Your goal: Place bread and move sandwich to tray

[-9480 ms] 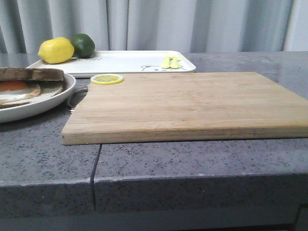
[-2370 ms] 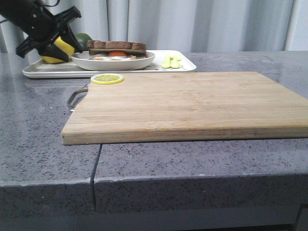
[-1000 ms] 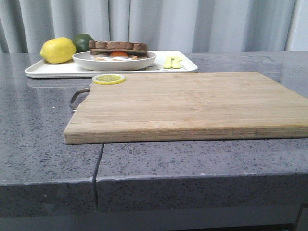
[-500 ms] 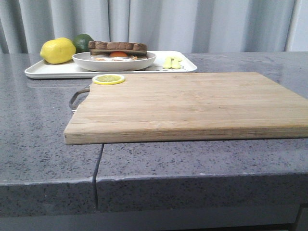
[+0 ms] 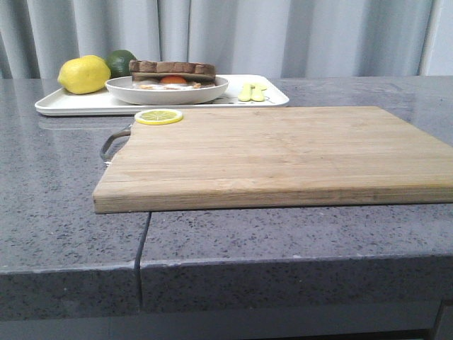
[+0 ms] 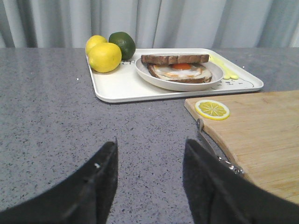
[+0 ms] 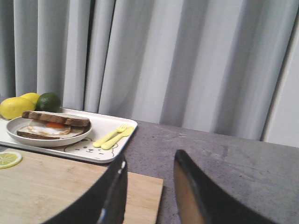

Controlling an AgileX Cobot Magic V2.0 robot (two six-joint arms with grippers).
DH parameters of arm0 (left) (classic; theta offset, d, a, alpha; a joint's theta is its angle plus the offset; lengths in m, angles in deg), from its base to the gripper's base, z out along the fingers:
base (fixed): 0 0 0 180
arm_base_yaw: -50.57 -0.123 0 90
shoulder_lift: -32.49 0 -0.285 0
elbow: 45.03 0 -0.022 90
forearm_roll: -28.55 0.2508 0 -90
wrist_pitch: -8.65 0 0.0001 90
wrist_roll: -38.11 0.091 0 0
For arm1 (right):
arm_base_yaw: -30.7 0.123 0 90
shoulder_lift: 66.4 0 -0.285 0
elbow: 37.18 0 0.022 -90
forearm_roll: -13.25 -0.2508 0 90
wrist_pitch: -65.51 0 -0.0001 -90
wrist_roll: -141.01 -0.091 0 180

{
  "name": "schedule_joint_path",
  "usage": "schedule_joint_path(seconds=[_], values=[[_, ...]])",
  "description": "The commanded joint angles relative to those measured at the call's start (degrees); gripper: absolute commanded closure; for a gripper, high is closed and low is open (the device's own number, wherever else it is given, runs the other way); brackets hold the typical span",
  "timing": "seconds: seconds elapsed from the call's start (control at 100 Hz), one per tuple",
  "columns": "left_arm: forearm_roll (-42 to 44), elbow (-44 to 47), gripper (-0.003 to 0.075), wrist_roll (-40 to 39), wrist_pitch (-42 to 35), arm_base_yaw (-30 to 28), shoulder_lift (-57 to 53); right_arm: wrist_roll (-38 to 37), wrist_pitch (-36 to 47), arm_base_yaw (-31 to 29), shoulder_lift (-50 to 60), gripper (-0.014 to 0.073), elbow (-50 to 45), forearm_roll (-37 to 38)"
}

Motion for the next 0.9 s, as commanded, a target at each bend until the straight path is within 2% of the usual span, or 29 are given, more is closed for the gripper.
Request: schedule_joint_path(seconds=[0.0, 0.08, 0.2, 0.36, 0.44, 0.89], values=[[-0.84, -1.29, 0.0421, 0.00, -4.88, 0.57, 0.23, 0.88, 2.16, -0.26, -0.26, 0.0328, 1.34, 1.82], [-0.84, -1.29, 0.0451, 0.00, -4.88, 0.57, 0.23, 0.88, 3.24, -0.26, -0.26, 0.0328, 1.34, 1.82], [-0.84, -1.29, 0.0552, 0.00, -4.88, 0.57, 0.23, 0.88, 4.34, -0.26, -0.26, 0.0361, 1.34, 1.82], [-0.84, -1.29, 0.0739, 0.00, -4.88, 0.57, 0.23, 0.88, 4.41, -0.26, -0.26, 0.0566, 1.34, 1.82], [-0.84, -1.29, 0.0740, 0.00, -4.88, 0.57, 0.23, 0.88, 4.41, -0.26, -0.26, 0.0669, 1.34, 1.73], [-0.84, -1.25, 0.0740, 0.00, -4.88, 0.57, 0.23, 0.88, 3.88, -0.26, -0.26, 0.0664, 1.34, 0.64]])
